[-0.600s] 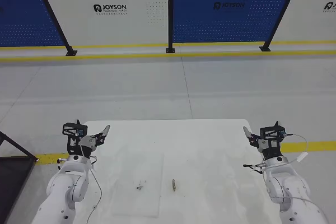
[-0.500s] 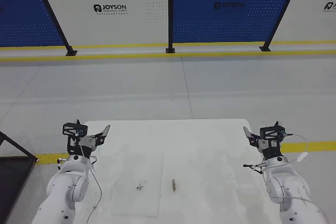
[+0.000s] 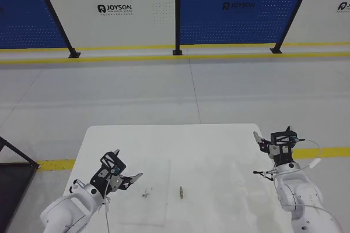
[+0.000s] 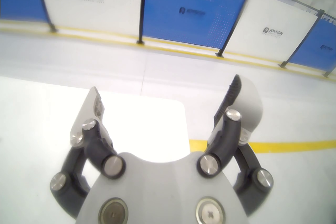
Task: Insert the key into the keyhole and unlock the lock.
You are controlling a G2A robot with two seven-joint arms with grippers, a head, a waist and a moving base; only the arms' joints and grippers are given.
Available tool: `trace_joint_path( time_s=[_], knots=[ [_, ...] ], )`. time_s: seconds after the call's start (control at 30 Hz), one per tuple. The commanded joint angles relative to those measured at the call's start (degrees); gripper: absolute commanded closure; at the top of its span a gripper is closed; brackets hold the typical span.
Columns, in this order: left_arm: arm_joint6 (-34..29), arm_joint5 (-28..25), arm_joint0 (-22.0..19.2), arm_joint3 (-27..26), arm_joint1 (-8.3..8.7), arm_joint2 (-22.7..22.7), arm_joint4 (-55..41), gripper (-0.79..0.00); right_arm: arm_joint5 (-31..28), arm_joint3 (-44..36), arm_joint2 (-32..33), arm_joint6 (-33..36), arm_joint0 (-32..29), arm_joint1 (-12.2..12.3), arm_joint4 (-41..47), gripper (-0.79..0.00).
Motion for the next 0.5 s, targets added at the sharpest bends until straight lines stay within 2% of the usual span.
trace_joint_path(
  time_s=[0.0, 0.17, 0.43, 0.47],
  knots=[
    [-2.33, -1.95, 2.48, 0.29, 0.02, 2.35, -0.09, -0.785, 0.00, 0.00, 0.00, 0.00, 0.00, 0.00, 0.00, -0.785],
    [-7.95, -1.10, 3.73, 3.47, -0.16, 7.65, 0.27, -0.785, 0.00, 0.00, 0.00, 0.00, 0.00, 0.00, 0.00, -0.785],
    [-13.66, 8.12, -0.54, 9.92, -0.98, 13.48, -0.80, -0.785, 0.00, 0.00, 0.00, 0.00, 0.00, 0.00, 0.00, -0.785],
    [-14.39, 8.79, -1.27, 10.53, -1.04, 14.07, -0.24, -0.763, 0.00, 0.00, 0.00, 0.00, 0.00, 0.00, 0.00, -0.785]
  ],
)
